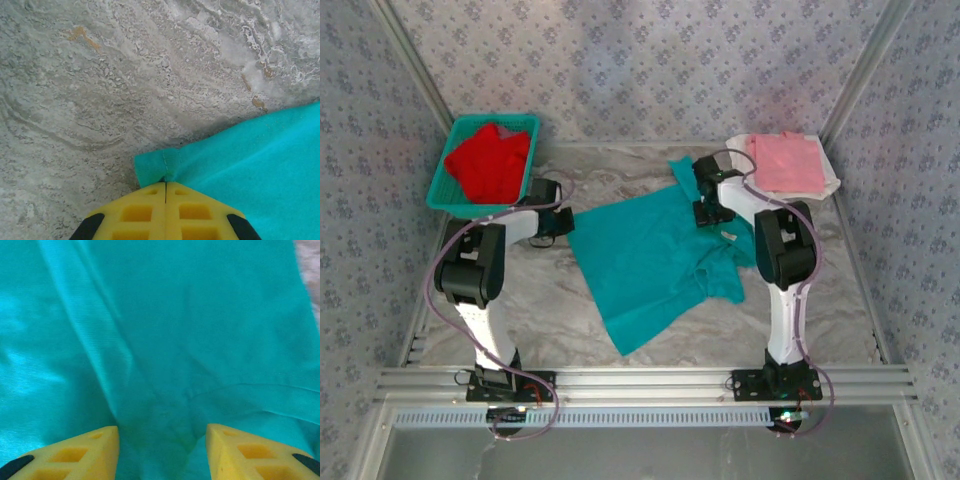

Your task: Fold and stack the t-shirts

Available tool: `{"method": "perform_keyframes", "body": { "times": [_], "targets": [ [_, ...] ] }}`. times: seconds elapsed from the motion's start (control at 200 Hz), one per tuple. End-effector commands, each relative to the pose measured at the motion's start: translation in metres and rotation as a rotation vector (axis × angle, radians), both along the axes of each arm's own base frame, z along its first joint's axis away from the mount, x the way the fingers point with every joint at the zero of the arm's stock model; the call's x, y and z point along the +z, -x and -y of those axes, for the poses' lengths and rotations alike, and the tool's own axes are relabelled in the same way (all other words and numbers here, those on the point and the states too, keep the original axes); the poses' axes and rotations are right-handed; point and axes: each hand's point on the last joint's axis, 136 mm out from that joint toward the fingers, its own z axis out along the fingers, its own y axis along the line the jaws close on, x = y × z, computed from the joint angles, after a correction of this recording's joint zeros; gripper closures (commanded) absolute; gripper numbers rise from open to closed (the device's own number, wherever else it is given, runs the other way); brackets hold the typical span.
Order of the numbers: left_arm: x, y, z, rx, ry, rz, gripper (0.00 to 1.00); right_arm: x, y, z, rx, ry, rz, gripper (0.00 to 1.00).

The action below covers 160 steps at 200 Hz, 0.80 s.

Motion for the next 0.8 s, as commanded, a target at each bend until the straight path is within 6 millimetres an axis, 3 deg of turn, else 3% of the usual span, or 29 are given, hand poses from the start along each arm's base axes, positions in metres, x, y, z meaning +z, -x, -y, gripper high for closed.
{"method": "perform_keyframes", "body": {
  "times": [0.0, 0.085, 0.16, 0.33, 0.585, 0.794],
  "targets": [
    [0.003, 0.007, -0.008, 0.003, -0.028, -0.018, 1.00, 0.000, 0.000, -0.014, 0.044, -0.017, -0.032, 0.52],
    [0.004, 0.007, -0.012, 0.010, -0.026, -0.015, 1.00, -0.008, 0.001, -0.011, 0.035, -0.012, -0.054, 0.62],
    [0.007, 0.007, -0.015, 0.015, -0.028, -0.009, 1.00, -0.009, 0.000, -0.006, 0.017, -0.007, -0.050, 0.77],
    [0.015, 0.004, -0.028, 0.037, -0.032, 0.002, 1.00, 0.014, -0.009, -0.002, -0.016, -0.020, 0.017, 0.98],
    [0.028, -0.003, -0.053, 0.068, -0.057, 0.001, 1.00, 0.061, -0.031, 0.013, -0.108, -0.107, 0.124, 1.00],
    [0.039, -0.020, -0.064, 0.078, -0.066, 0.008, 1.00, 0.073, -0.066, 0.043, -0.193, -0.177, 0.163, 1.00]
  ]
}}
